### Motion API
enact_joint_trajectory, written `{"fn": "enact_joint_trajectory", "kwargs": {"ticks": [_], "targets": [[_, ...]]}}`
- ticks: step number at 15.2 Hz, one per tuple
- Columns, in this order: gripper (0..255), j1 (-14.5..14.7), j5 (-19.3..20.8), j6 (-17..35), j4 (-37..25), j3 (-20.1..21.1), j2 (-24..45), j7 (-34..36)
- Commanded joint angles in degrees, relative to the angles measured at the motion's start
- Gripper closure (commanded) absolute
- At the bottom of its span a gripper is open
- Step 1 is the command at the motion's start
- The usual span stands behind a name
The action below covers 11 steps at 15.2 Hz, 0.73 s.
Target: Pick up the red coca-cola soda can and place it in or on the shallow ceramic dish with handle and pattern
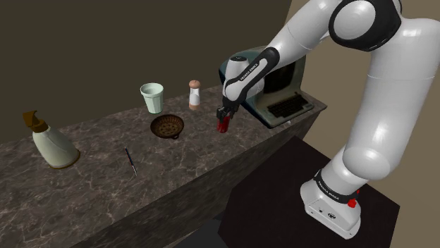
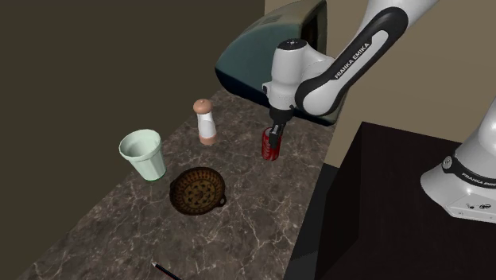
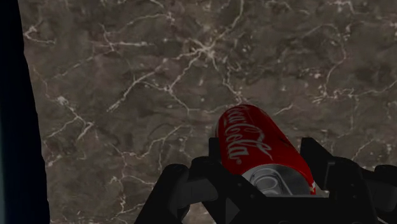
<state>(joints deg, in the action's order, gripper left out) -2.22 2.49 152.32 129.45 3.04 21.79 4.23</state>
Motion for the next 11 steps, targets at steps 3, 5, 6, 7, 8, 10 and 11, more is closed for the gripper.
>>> {"fn": "enact_joint_trajectory", "kwargs": {"ticks": [3, 5, 6, 7, 8, 10, 11], "targets": [[255, 0.0, 0.0, 0.0, 0.0, 0.0, 0.0, 0.0], [255, 0.0, 0.0, 0.0, 0.0, 0.0, 0.0, 0.0], [255, 0.0, -0.1, -0.6, 0.1, 0.1, -0.7, -0.1], [255, -0.1, -0.2, -1.3, 0.2, 0.1, -1.4, -0.1], [255, -0.1, -0.2, -1.9, 0.2, 0.2, -2.1, -0.2], [255, -0.2, -0.4, -3.2, 0.3, 0.3, -3.5, -0.3], [255, -0.2, -0.5, -3.9, 0.3, 0.3, -4.2, -0.4]]}}
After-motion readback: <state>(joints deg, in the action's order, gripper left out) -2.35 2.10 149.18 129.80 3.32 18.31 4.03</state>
